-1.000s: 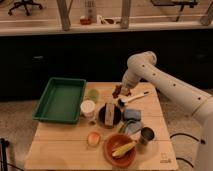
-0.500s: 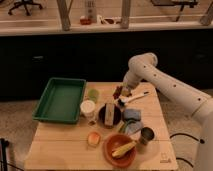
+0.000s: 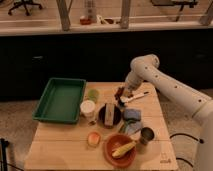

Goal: Place grapes in table surface

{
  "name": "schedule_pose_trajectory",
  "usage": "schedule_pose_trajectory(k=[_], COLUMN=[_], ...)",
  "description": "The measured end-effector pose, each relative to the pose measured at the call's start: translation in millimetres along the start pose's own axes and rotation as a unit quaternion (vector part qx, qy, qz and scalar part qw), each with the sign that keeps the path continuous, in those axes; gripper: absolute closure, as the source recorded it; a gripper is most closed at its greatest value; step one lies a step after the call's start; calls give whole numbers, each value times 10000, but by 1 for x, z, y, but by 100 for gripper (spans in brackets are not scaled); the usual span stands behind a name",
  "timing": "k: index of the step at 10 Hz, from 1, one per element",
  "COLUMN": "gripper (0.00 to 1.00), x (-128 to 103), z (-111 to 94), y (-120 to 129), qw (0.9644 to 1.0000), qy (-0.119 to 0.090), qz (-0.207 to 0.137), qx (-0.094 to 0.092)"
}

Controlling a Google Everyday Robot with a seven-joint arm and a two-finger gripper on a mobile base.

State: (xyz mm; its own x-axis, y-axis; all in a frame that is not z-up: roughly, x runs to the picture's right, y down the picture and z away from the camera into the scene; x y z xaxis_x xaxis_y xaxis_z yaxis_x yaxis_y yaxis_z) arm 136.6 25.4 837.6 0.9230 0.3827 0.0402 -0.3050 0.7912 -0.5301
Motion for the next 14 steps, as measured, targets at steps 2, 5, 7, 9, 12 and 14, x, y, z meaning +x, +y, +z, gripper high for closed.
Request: schedule_pose_trajectory(k=[2, 5, 7, 9, 12, 14], gripper=[100, 100, 100, 100, 100, 100], x=[-2, -4, -12, -20, -27, -33], z=[1, 2, 6, 11, 18, 24], y=[-1, -2, -4, -6, -9, -11], qw=[10000, 9999, 9997, 9992, 9985, 9975], qy=[1, -29, -62, -74, -103, -139], qz=[9, -99, -236, -370, -521, -653], qx=[-13, -16, -46, -97, -164, -220])
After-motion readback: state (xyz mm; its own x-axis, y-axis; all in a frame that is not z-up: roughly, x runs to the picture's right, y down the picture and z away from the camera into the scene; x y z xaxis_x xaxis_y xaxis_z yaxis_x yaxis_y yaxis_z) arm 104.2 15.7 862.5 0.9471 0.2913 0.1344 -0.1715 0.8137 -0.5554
